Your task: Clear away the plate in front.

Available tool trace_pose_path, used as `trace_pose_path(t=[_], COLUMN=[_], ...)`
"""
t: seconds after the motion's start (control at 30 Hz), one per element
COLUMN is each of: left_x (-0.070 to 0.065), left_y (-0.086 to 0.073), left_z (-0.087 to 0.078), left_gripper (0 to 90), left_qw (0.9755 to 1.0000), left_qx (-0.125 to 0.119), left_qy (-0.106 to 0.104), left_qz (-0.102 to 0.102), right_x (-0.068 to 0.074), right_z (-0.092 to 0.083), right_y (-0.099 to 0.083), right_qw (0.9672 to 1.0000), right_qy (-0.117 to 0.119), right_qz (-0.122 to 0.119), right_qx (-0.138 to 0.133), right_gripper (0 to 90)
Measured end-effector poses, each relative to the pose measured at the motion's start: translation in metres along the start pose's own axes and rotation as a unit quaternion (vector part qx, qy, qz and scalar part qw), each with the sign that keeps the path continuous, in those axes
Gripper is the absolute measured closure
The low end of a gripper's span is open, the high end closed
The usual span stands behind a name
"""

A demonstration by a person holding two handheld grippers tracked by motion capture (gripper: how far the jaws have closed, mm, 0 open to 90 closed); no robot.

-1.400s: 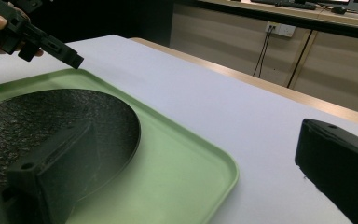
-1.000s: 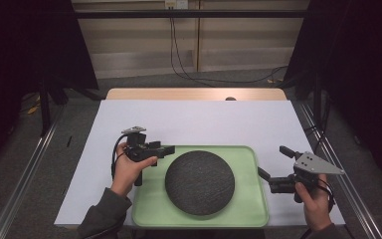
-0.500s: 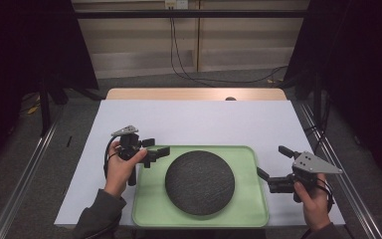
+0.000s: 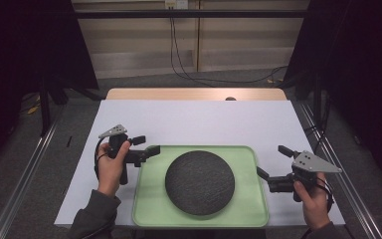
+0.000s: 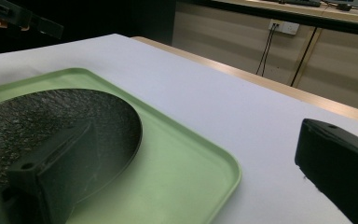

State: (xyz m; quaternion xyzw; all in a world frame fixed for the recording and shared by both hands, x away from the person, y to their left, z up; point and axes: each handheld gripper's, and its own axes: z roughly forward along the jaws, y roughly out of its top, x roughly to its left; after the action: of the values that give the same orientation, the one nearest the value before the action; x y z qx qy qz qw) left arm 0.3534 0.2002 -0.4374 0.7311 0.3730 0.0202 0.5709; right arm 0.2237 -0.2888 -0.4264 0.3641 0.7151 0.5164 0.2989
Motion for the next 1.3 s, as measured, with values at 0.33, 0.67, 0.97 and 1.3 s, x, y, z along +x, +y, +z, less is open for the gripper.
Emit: trace_pose_path(t=[0.33,0.67,0.97,1.3], left_x=[0.012,0.021,0.028,0.03], left_y=[-0.001,0.0,0.0,0.004], left_z=[-0.016,-0.026,-0.036,-0.041], left_gripper=[4.2,4.6,4.5,4.5], left_qw=[0.9997,0.9995,0.9989,0.9983], left_qx=[-0.005,-0.009,-0.016,-0.024], left_qy=[0.016,0.023,0.035,0.04], left_qz=[0.019,0.022,0.026,0.034], right_x=[-0.001,-0.001,-0.003,-0.005], right_z=[0.001,0.001,-0.001,-0.004], right_y=[0.0,0.0,-0.001,-0.005], right_qw=[1.0,1.0,1.0,0.9998], right_qy=[0.002,0.005,0.0,-0.004], right_qz=[-0.001,-0.001,0.001,0.015], right_qx=[0.001,0.002,0.003,0.011], right_gripper=[0.0,0.0,0.0,0.0])
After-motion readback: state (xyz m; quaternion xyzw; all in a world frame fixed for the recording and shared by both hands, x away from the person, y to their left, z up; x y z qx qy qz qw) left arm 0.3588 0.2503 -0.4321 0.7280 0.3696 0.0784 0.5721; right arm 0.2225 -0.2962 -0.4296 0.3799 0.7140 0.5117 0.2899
